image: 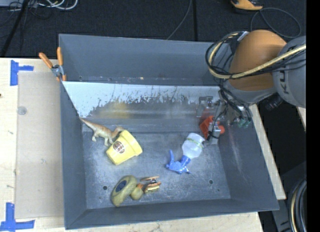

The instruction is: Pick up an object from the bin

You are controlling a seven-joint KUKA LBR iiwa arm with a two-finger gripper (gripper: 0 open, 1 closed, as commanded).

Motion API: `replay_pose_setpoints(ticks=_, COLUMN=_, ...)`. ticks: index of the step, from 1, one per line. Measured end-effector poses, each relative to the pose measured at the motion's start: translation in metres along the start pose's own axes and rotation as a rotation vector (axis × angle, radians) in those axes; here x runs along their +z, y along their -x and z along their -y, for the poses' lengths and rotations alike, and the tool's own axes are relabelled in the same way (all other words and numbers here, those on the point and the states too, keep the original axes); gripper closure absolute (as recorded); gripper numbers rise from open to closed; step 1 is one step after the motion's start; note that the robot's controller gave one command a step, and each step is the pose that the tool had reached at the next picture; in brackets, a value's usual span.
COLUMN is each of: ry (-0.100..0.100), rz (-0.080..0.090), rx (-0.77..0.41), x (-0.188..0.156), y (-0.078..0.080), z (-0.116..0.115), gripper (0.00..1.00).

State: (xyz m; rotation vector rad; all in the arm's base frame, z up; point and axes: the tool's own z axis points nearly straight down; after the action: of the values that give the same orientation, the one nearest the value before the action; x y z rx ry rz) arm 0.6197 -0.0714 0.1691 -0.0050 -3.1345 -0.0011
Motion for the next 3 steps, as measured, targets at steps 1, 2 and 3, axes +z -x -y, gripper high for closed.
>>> replay_pose_setpoints(ticks=1, ry=0.0, rz=0.007, rx=-0.001, x=-0.005, y=0.001, z=0.0, gripper=0.0)
replay_pose_setpoints(ticks=2, ry=-0.002, rz=0.013, rx=-0.179, x=0.026, y=-0.003, z=0.0, gripper=0.0)
replay_pose_setpoints(ticks=3, ry=0.001, rz=-0.001, rx=-0.347, x=0.068, y=-0.011, z=0.0, gripper=0.0)
